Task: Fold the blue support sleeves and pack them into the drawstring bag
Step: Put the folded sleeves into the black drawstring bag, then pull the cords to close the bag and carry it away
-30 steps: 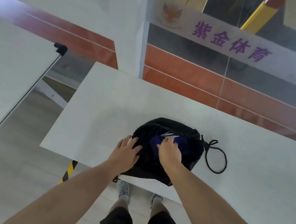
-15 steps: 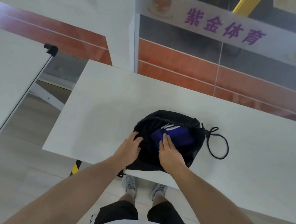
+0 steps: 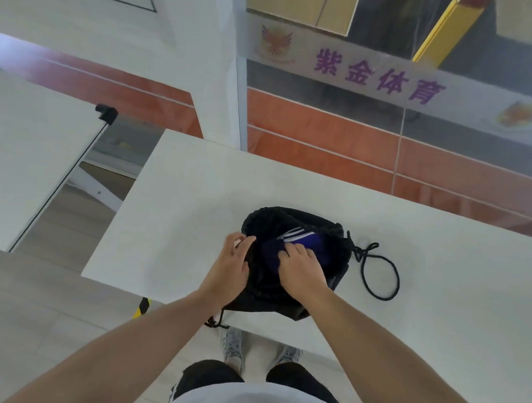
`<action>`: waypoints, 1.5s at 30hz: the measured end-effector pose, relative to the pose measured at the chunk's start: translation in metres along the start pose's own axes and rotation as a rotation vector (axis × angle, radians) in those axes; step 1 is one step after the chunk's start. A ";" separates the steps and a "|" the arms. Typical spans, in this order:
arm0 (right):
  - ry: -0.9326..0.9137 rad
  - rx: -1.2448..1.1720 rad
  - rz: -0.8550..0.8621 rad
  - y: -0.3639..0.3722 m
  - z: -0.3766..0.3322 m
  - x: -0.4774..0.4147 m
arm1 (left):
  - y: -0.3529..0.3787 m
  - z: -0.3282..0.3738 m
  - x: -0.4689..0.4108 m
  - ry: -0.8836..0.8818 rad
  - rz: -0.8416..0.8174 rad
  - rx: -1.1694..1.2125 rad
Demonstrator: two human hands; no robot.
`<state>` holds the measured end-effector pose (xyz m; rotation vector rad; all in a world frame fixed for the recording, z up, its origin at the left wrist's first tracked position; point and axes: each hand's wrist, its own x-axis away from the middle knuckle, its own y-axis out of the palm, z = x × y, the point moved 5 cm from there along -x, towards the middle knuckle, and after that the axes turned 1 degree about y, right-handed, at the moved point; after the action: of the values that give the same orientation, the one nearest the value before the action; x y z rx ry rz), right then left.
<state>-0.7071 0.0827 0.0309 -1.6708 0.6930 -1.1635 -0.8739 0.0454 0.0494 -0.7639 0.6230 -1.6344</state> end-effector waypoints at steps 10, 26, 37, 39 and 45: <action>0.188 -0.094 -0.029 -0.033 0.117 -0.014 | 0.020 -0.020 0.013 -0.659 0.002 0.221; 0.260 -0.394 -0.014 -0.069 0.186 0.013 | -0.017 -0.006 0.002 -0.574 0.053 0.141; 0.366 -0.628 -0.069 -0.093 0.224 0.056 | -0.078 -0.022 -0.040 -0.059 -0.155 -0.311; 0.341 -0.567 -0.109 -0.092 0.226 0.059 | -0.081 -0.023 -0.046 0.008 -0.167 -0.392; 0.488 -0.498 -0.003 -0.084 0.247 0.080 | -0.095 -0.035 -0.058 0.029 -0.095 -0.596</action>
<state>-0.4545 0.1416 0.1154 -1.7915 1.3764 -1.5060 -0.9544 0.1204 0.0891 -1.2132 1.1339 -1.5553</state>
